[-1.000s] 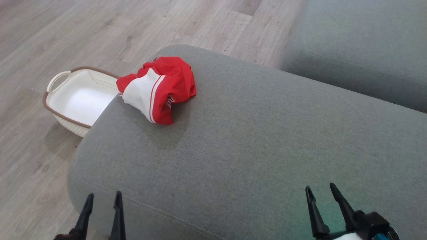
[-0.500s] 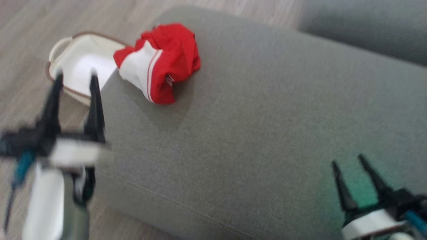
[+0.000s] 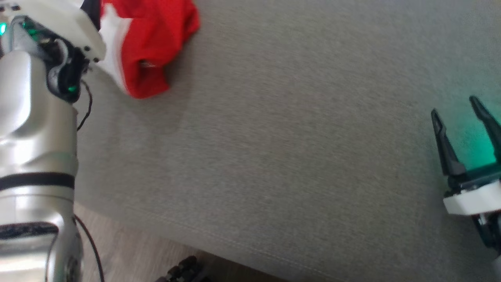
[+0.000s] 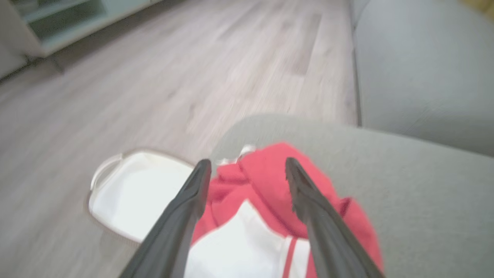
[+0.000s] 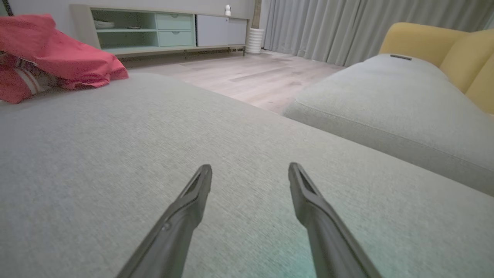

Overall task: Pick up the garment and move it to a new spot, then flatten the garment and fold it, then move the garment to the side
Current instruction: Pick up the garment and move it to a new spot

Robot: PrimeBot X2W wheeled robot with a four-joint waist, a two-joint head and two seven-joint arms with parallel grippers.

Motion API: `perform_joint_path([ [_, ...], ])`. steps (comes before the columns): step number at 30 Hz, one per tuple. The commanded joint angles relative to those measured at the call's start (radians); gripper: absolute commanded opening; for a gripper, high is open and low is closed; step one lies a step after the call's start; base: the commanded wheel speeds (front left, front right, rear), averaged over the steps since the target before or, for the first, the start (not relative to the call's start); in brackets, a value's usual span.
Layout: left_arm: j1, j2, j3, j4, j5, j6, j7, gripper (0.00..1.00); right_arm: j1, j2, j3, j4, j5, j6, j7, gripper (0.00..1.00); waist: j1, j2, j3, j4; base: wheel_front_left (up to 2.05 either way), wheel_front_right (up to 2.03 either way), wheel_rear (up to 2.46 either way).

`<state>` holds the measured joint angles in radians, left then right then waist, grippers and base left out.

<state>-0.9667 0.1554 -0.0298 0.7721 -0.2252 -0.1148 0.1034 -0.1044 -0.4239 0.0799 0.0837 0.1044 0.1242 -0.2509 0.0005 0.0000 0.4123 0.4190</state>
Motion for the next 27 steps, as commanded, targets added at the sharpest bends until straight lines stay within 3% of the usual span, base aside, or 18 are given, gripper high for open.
perform_joint_path([
  [1,-0.042,0.065,0.043,0.041,-0.014,0.015,0.032,1.0,-0.008,-0.032,0.02,-0.034,0.004,0.007,-0.011,1.0,-0.0005,0.0,0.066,-0.067,0.0,0.0,0.0],
  [9,-0.091,0.086,0.063,0.285,-0.044,0.031,0.057,1.0,-0.044,-0.052,0.004,-0.054,0.005,0.007,-0.011,1.0,-0.0005,0.0,0.139,-0.134,0.0,0.0,0.0],
  [10,-0.091,0.089,0.065,0.299,-0.046,0.032,0.038,0.49,-0.045,-0.05,0.002,-0.055,0.005,0.007,-0.011,1.0,-0.0005,0.0,0.143,-0.139,0.0,0.0,0.0],
  [11,-0.089,0.096,0.061,0.311,-0.041,0.034,0.014,0.09,-0.048,-0.046,0.002,-0.056,0.004,0.007,-0.011,1.0,-0.0005,0.0,0.145,-0.146,0.0,0.0,0.0],
  [12,-0.086,0.107,0.052,0.32,-0.029,0.034,-0.013,0.0,-0.05,-0.042,0.002,-0.055,0.003,0.007,-0.011,1.0,-0.0005,0.0,0.145,-0.152,0.0,0.0,0.0],
  [18,-0.114,0.149,0.014,0.319,0.016,0.029,-0.255,0.0,-0.064,-0.002,0.006,-0.047,-0.004,0.007,-0.011,1.0,-0.0005,0.0,0.099,-0.17,0.0,0.0,0.0],
  [22,-0.142,0.162,-0.024,0.3,0.048,0.017,-0.327,0.0,-0.068,0.028,0.016,-0.036,-0.005,0.007,-0.011,1.0,-0.0005,0.0,0.044,-0.179,0.0,0.0,0.0],
  [27,-0.192,0.178,-0.117,0.195,0.1,-0.009,-0.363,0.0,-0.067,0.114,0.044,-0.007,-0.005,0.007,-0.011,1.0,-0.0005,0.0,-0.1,-0.226,0.0,0.0,0.0],
])
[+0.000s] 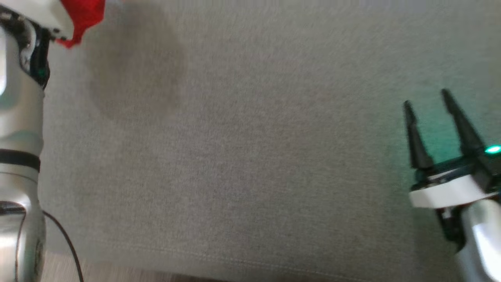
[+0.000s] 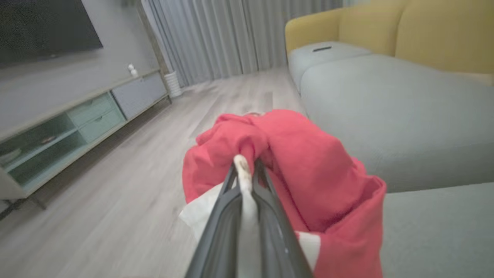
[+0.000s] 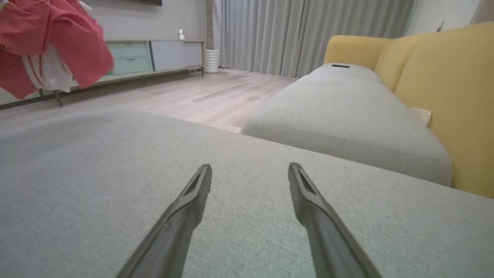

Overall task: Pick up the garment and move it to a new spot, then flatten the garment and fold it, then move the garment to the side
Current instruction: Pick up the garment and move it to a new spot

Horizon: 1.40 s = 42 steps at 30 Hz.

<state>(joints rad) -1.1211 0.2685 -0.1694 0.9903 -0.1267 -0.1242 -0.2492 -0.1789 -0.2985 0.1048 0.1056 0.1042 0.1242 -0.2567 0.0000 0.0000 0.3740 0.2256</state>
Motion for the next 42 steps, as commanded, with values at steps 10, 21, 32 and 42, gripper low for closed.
perform_joint_path([
  [10,-0.03,0.052,-0.259,-0.255,-0.106,-0.006,0.006,0.0,0.077,0.128,0.069,-0.031,-0.006,0.007,-0.005,1.0,0.0,0.0,-0.287,-0.236,0.0,0.0,0.0],
  [21,0.118,0.019,-0.516,-0.389,-0.191,-0.006,0.05,0.0,0.035,0.168,0.13,-0.075,-0.003,0.007,-0.005,1.0,0.0,0.0,-0.239,-0.459,0.0,0.0,0.0],
  [32,0.299,-0.169,-0.631,-0.184,-0.182,0.005,-0.01,0.0,0.0,0.199,0.145,-0.08,0.0,0.007,-0.005,1.0,0.0,0.0,-0.121,-0.521,0.0,0.0,0.0],
  [42,0.468,-0.212,-0.531,-0.35,-0.202,0.1,-0.012,1.0,0.081,0.214,0.148,-0.02,0.008,0.007,-0.005,1.0,0.0,0.0,-0.286,-0.437,0.0,0.0,0.0],
])
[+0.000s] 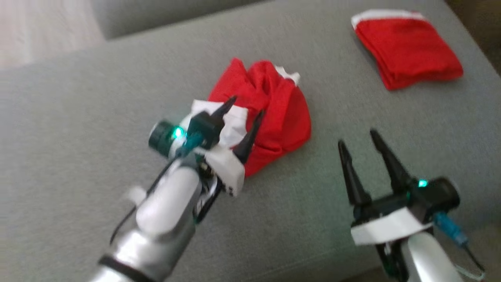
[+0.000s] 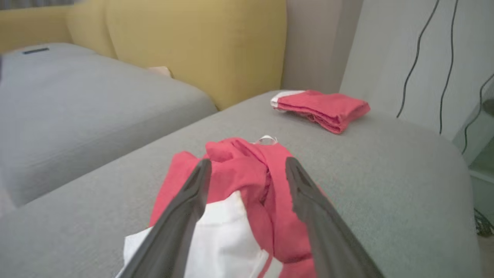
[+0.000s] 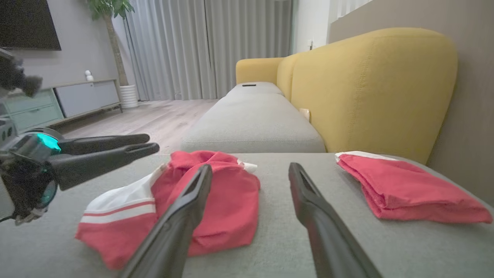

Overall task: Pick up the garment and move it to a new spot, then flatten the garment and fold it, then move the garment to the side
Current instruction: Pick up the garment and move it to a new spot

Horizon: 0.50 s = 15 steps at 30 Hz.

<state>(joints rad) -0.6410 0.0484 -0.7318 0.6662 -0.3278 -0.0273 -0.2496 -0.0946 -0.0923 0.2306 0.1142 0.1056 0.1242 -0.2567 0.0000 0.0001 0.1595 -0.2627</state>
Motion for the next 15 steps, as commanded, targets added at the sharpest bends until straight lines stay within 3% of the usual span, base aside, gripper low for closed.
perform_joint_path([
  [1,0.018,0.009,0.05,-0.053,0.001,0.016,-0.012,1.0,0.009,0.008,0.021,-0.023,0.008,0.007,-0.005,1.0,0.0,-0.0001,-0.098,0.064,0.0,0.0,0.0],
  [7,0.22,0.047,0.204,-0.236,0.02,0.096,-0.012,1.0,0.058,0.014,-0.013,-0.011,0.019,0.007,-0.005,1.0,0.0,-0.0001,-0.188,0.138,0.0,0.0,0.0],
  [15,0.563,0.072,0.448,-0.453,0.033,0.152,-0.012,1.0,0.109,0.025,-0.058,0.006,0.023,0.007,-0.005,1.0,0.0,-0.0001,-0.271,0.197,0.0,0.0,0.0],
])
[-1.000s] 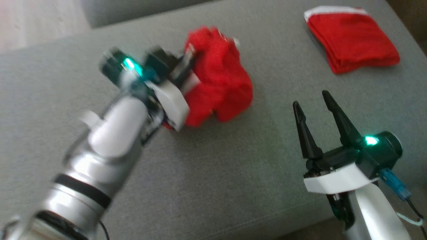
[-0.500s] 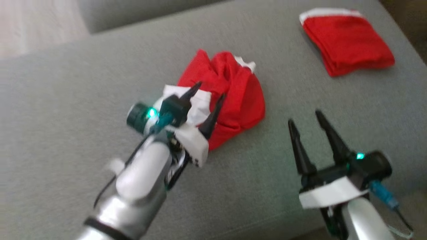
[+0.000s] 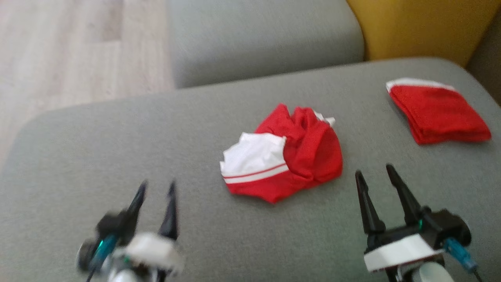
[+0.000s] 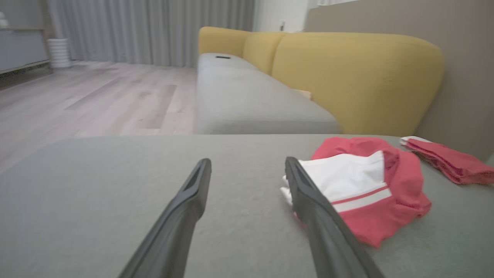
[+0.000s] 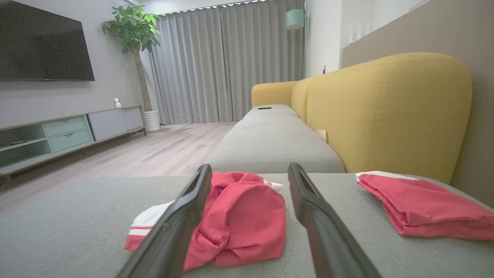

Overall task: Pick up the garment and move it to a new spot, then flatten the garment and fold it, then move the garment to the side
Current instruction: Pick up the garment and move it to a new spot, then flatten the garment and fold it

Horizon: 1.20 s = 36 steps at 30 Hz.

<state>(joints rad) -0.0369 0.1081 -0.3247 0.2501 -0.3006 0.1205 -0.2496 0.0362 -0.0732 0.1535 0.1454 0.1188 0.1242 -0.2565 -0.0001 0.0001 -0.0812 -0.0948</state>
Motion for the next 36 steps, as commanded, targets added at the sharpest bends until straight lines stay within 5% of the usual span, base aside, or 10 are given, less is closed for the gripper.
perform_joint_path([
  [1,-0.002,0.011,0.068,-0.057,0.011,0.004,-0.012,1.0,-0.017,0.007,0.015,-0.024,0.011,0.007,-0.005,1.0,0.0001,-0.0001,-0.037,0.035,0.0,0.0,0.0],
  [7,0.182,-0.018,0.205,-0.184,0.055,-0.028,-0.012,1.0,0.016,0.014,-0.001,-0.018,0.012,0.007,-0.005,1.0,0.0001,-0.0001,-0.056,0.07,0.0,0.0,0.0],
  [16,0.315,-0.054,0.231,-0.264,0.116,-0.112,-0.012,1.0,0.086,0.02,-0.021,-0.007,-0.005,0.007,-0.005,1.0,0.0001,-0.0001,-0.072,0.128,0.0,0.0,0.0],
  [36,0.304,-0.058,0.208,-0.266,0.119,-0.101,-0.012,1.0,0.091,0.023,-0.022,0.004,0.001,0.007,-0.005,1.0,0.0001,-0.0001,-0.068,0.124,0.0,0.0,0.0],
])
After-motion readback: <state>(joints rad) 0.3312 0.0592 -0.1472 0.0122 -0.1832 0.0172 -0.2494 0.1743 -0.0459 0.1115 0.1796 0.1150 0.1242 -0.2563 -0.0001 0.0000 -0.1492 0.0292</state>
